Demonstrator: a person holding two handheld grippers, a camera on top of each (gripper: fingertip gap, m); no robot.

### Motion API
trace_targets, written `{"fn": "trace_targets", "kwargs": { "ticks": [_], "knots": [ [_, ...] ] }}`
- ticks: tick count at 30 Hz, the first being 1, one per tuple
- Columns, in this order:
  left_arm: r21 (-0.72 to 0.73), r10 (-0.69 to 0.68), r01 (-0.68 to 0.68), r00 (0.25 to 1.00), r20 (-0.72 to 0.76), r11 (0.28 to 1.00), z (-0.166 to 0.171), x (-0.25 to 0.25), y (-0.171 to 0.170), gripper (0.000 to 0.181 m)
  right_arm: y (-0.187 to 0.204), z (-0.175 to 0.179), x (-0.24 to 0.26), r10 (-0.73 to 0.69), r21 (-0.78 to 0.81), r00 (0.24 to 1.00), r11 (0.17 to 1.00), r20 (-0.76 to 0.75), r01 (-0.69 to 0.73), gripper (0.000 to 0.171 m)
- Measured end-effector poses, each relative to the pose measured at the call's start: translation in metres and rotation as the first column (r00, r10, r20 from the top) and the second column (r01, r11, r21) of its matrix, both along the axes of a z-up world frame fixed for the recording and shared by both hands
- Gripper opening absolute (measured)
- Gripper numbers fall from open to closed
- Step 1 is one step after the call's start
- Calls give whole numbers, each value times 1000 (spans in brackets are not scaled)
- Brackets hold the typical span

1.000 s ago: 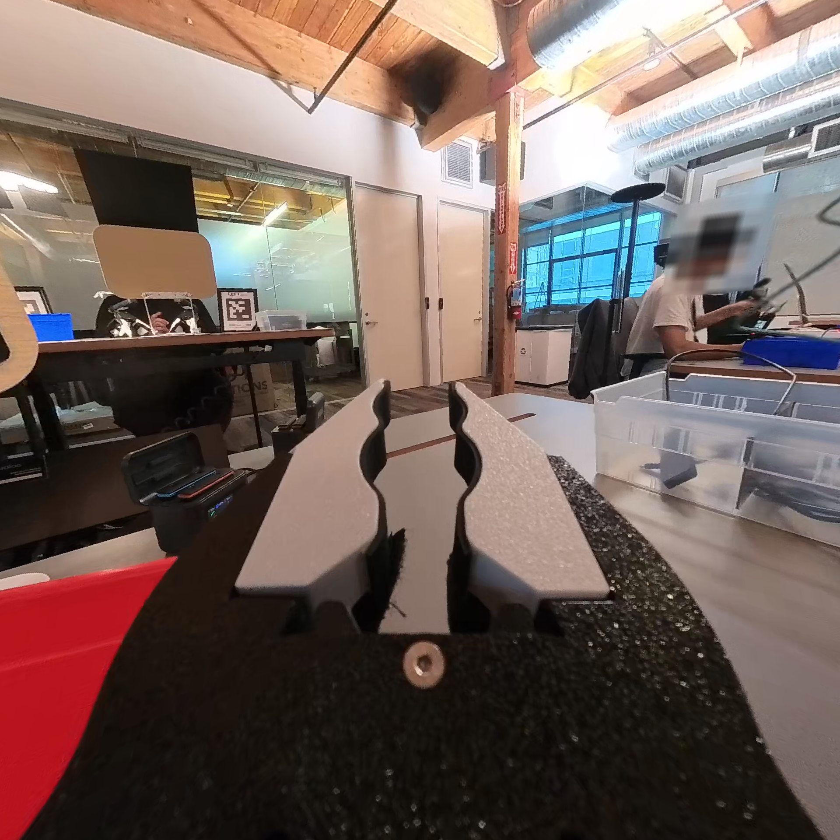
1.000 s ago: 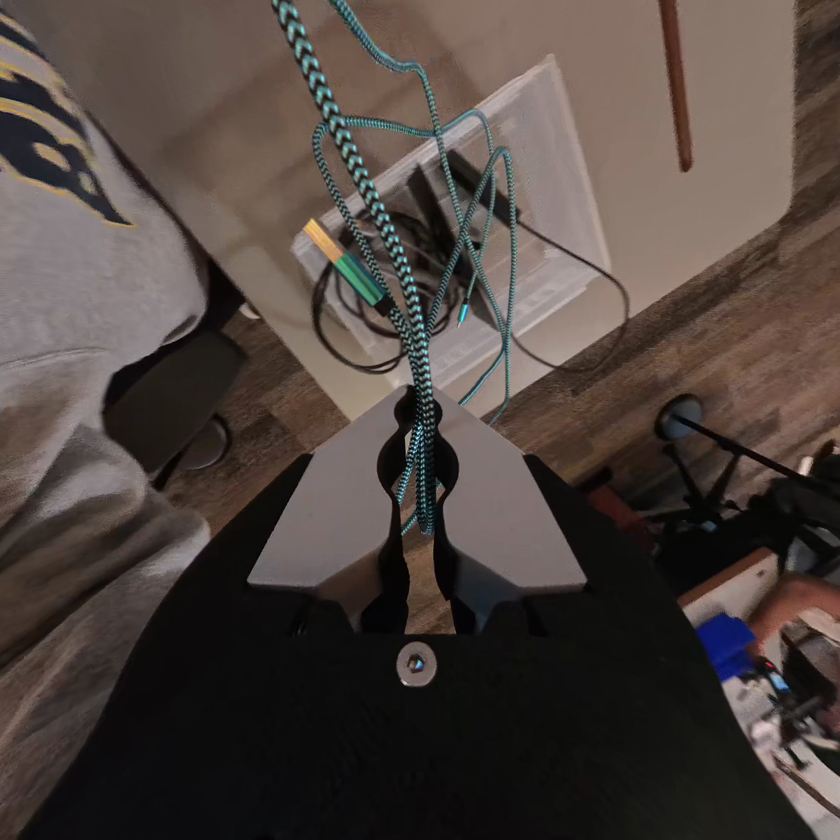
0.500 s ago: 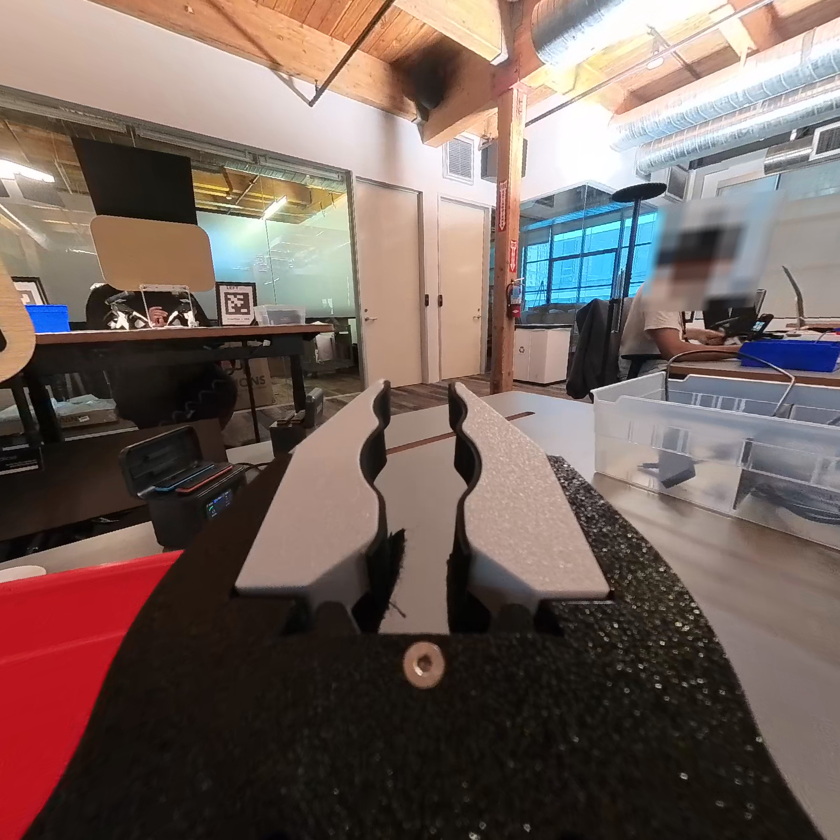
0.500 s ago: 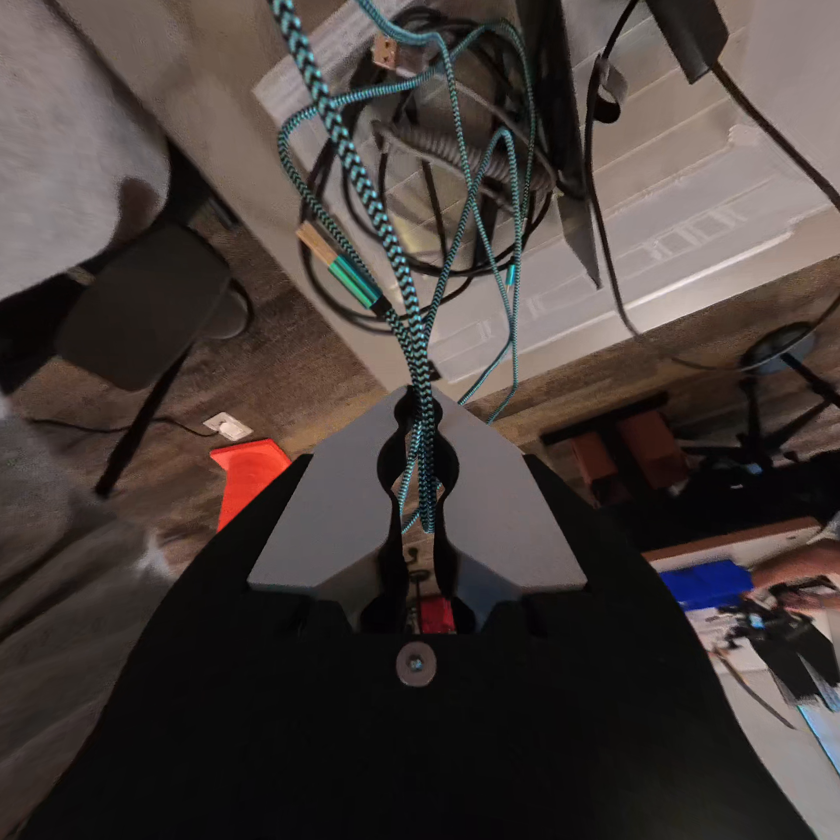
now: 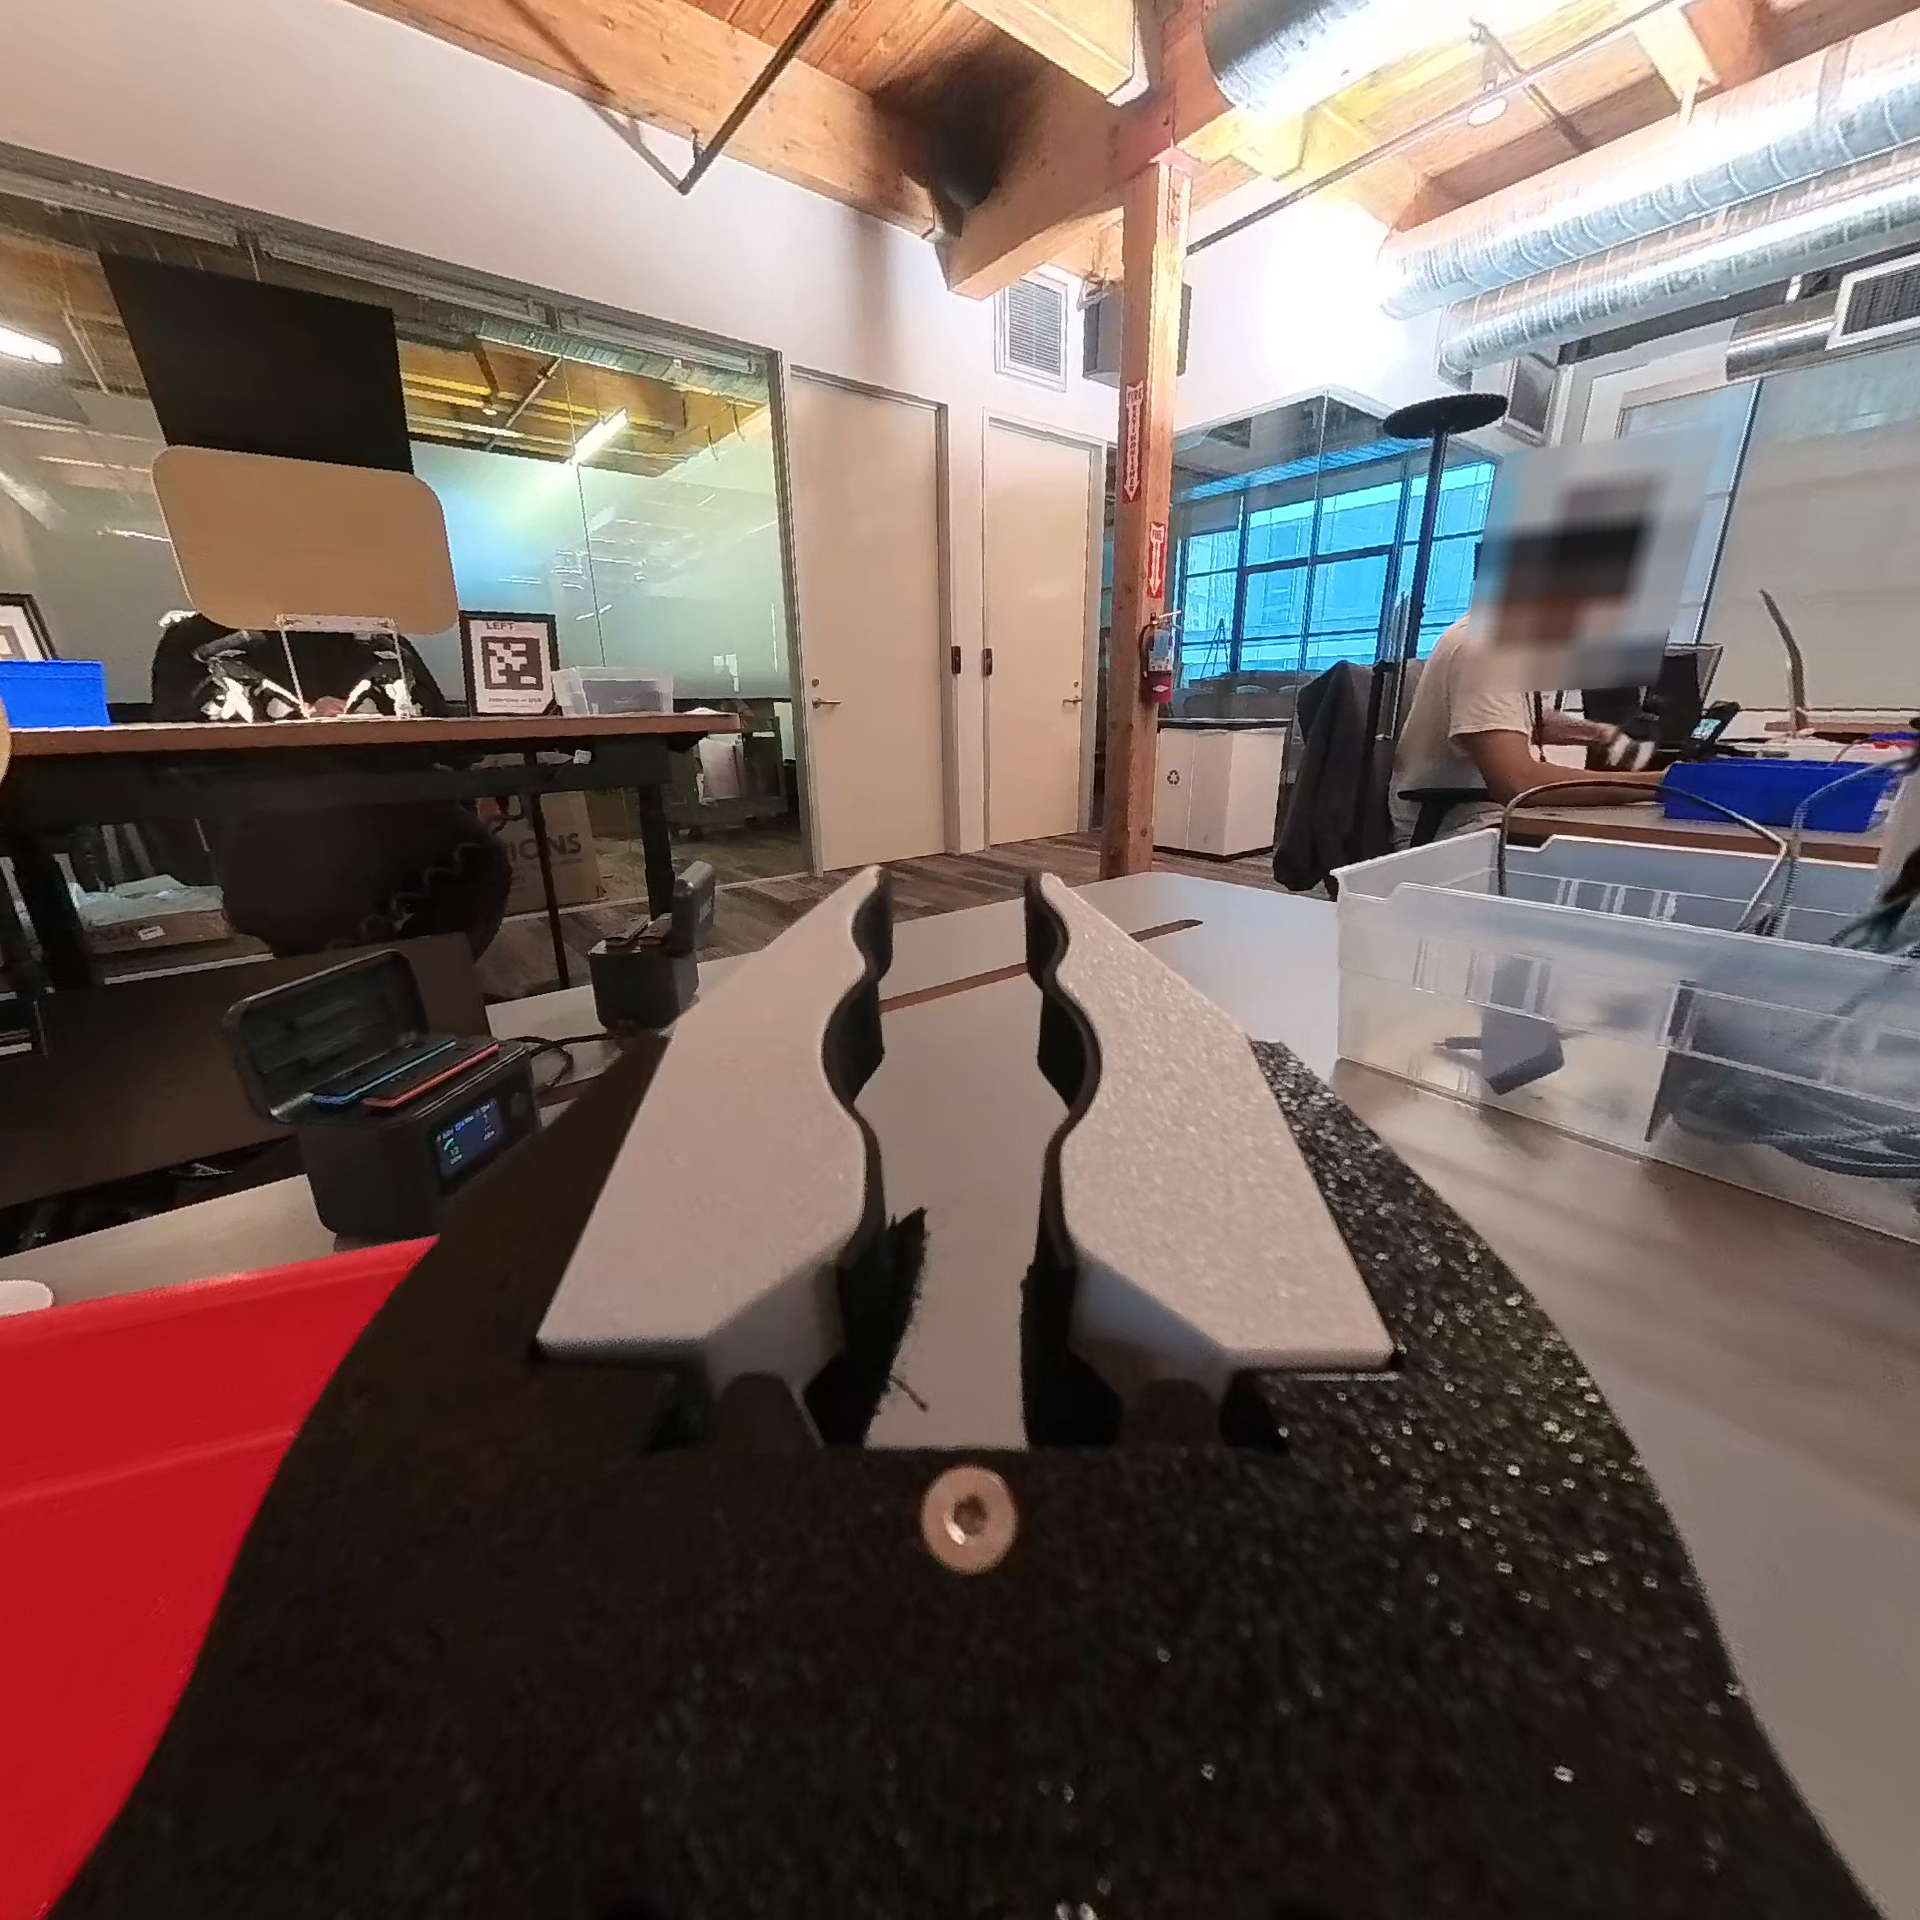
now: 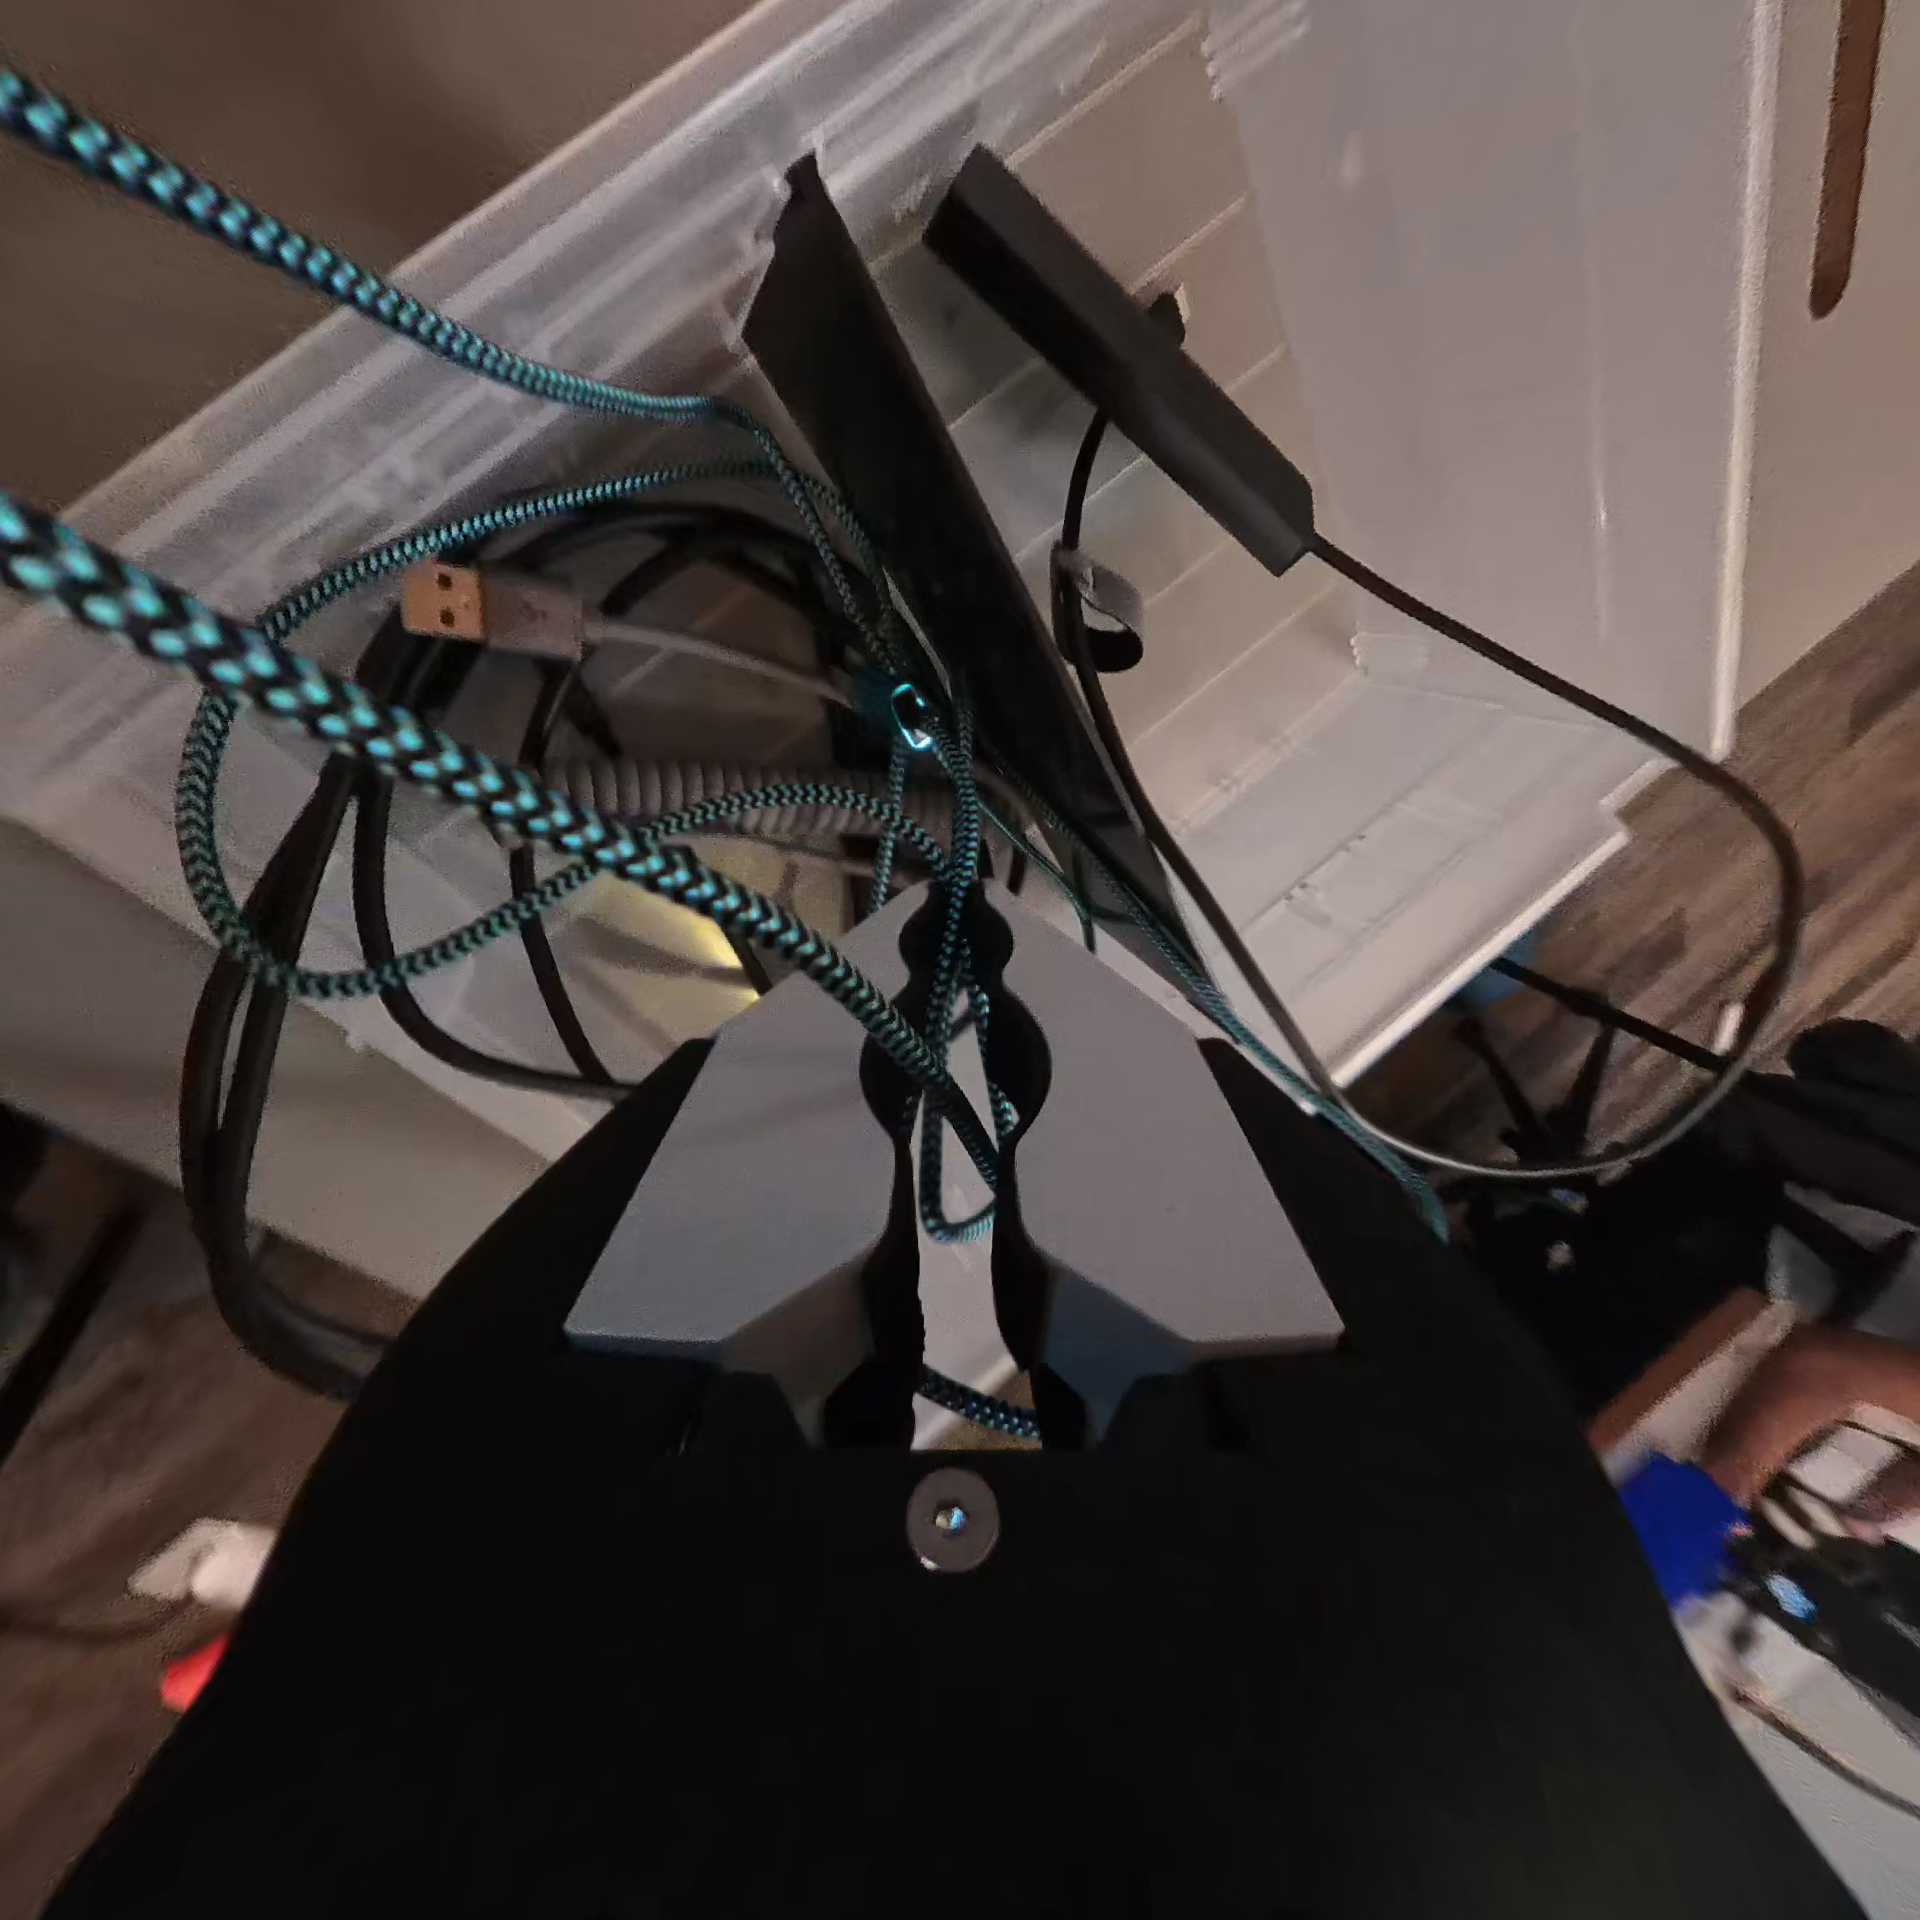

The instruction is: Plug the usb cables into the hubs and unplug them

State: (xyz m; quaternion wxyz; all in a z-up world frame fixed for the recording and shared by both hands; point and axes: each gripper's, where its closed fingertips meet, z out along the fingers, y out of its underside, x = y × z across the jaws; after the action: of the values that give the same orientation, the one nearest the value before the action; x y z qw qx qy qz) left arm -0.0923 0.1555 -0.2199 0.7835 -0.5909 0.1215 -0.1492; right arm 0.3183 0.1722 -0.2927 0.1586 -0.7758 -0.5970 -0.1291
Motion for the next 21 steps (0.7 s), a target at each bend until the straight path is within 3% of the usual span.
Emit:
{"fn": "trace_targets", "kwargs": {
  "ticks": [4,10,14,16,18,21],
  "knots": [
    [-9,-7,7,1000,-1,1000,-2,2,1,23,-3,-19,0,-51,25,993,998,-103,54,1],
    [-18,-22,22,1000,-14,1000,-5,7,1,23,-8,-50,16,-91,37,990,995,-105,95,1],
    [-28,-28,27,999,-20,999,-8,9,2,23,-22,-57,15,-100,-73,987,993,-126,91,3],
    [-32,-26,26,999,-23,999,-9,8,2,23,-31,-48,13,-133,-162,980,981,-151,108,22],
    [-39,-26,25,999,-22,999,-10,8,3,22,-43,-32,12,-199,-267,966,952,-163,151,52],
    [-44,-25,24,1000,-18,999,-11,7,4,22,-52,0,11,-226,-318,956,935,-186,159,61]
  ]
}}
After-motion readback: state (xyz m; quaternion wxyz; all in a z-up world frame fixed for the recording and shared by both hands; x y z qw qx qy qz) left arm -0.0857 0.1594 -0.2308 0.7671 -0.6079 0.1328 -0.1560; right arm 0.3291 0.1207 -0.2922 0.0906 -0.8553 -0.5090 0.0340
